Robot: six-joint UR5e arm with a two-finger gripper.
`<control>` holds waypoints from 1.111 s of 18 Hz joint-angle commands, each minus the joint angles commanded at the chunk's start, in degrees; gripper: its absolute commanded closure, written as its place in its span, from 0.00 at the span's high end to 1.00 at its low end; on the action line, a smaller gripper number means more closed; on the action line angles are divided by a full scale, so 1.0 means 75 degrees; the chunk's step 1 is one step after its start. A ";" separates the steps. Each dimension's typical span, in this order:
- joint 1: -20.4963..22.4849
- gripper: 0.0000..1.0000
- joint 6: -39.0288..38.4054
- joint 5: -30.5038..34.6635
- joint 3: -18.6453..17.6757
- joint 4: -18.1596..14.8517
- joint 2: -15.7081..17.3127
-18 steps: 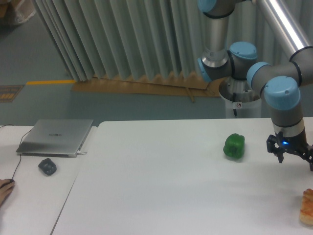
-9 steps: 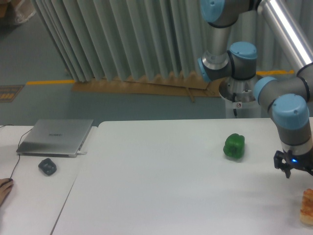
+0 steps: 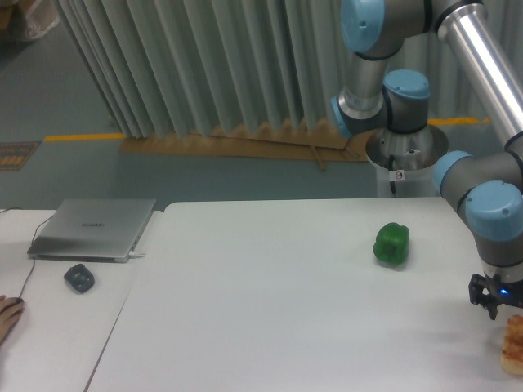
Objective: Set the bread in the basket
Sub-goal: 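Lower the gripper down onto the orange bread item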
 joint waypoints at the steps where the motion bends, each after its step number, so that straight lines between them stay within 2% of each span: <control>1: 0.0000 1.00 -0.0036 0.0000 -0.0012 0.0000 -0.0012; 14: 0.0000 1.00 -0.0048 0.0035 -0.0024 -0.0012 -0.0200; 15: 0.0000 0.92 -0.0059 0.0047 -0.0024 -0.0012 -0.0200; 16: 0.0000 0.56 -0.0059 0.0047 -0.0024 -0.0035 -0.0176; 17: 0.0000 0.37 -0.0059 0.0035 -0.0024 -0.0058 -0.0141; 18: 0.0000 0.30 -0.0048 0.0012 -0.0070 -0.0070 -0.0106; 20: 0.0058 0.27 -0.0024 -0.0023 -0.0129 -0.0082 0.0010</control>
